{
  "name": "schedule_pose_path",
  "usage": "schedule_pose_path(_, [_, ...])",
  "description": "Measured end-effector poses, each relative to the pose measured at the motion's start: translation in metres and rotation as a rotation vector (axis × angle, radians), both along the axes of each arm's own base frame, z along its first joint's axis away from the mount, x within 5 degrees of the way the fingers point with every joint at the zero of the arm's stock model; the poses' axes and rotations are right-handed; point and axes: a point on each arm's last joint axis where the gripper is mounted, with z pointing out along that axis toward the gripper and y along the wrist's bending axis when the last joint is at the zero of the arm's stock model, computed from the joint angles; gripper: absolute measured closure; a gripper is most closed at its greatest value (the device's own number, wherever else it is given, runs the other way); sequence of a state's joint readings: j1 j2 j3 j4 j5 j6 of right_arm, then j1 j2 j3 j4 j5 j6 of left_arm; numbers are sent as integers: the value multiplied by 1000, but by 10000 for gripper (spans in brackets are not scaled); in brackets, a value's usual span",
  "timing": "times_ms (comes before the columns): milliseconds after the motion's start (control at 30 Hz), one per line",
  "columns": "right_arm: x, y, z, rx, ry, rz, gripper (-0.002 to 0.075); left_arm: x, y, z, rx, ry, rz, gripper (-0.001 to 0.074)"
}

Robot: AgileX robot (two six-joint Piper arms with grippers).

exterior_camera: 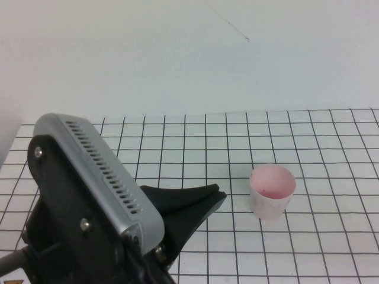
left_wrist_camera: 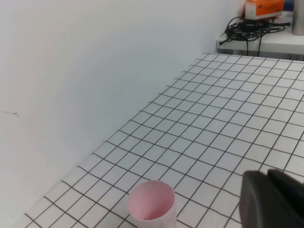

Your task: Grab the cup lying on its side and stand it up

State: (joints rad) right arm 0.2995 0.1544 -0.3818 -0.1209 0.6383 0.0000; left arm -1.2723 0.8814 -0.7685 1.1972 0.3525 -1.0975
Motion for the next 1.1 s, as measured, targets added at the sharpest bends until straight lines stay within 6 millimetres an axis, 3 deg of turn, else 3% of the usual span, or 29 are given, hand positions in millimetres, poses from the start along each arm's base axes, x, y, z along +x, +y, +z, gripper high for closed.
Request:
schedule_pose_path(467, [0, 0, 0, 2, -19, -2, 722, 0, 0, 0, 7, -5, -2, 734])
schedule_pose_path(600, [0, 0, 0, 2, -19, -2, 724, 2, 5, -5, -80, 225, 39, 735])
schedule_pose_path(667, [0, 0, 0, 2, -19, -2, 724, 4, 11, -6, -164, 388, 80, 734])
schedule_pose_path(767, [0, 0, 0, 2, -19, -2, 724, 10, 24, -3, -255, 487, 154, 734])
schedule_pose_path(967, [0, 0, 0, 2, -19, -2, 725, 24, 58, 6, -342, 405, 302, 734])
schedule_pose_path(1100, [0, 0, 0, 2, -19, -2, 725, 20, 81, -4, -425, 362, 328, 734])
